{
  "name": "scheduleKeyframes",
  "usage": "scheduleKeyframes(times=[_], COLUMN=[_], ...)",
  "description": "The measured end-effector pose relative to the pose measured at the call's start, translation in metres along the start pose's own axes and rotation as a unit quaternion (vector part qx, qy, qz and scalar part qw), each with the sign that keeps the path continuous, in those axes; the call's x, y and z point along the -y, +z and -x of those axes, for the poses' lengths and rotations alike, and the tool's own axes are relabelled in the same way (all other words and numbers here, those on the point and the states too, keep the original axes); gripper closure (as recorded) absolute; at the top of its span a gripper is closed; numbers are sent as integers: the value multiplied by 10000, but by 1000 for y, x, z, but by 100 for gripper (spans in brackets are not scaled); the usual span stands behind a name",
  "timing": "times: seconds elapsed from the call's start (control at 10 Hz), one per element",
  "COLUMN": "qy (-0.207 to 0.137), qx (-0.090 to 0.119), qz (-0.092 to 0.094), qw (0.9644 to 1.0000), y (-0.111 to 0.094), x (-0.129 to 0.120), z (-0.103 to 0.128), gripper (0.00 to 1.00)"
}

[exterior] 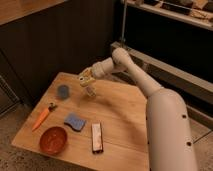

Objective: Stand the bottle upright

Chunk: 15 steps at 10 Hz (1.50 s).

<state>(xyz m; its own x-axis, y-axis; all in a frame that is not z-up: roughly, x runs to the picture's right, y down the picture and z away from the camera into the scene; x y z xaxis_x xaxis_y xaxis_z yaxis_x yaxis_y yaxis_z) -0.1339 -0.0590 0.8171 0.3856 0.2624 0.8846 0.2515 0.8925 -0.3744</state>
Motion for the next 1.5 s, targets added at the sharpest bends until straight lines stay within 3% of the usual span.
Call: scheduleKeyframes(times=[0.5, 0.7, 0.9, 1.0, 1.2, 1.5], qy=[210, 230, 151, 102, 36, 116], qx=[74, 91, 203, 268, 370, 355], qz=[-129, -153, -187, -238, -381, -486], qw=[9997, 9996, 9995, 9993, 9986, 9981], y=[-3, -3, -2, -2, -5, -10], x=[-1, -3, -4, -2, 2, 1], z=[-8, -11, -10, -9, -8, -16], gripper=[68, 58, 37, 32, 32, 32])
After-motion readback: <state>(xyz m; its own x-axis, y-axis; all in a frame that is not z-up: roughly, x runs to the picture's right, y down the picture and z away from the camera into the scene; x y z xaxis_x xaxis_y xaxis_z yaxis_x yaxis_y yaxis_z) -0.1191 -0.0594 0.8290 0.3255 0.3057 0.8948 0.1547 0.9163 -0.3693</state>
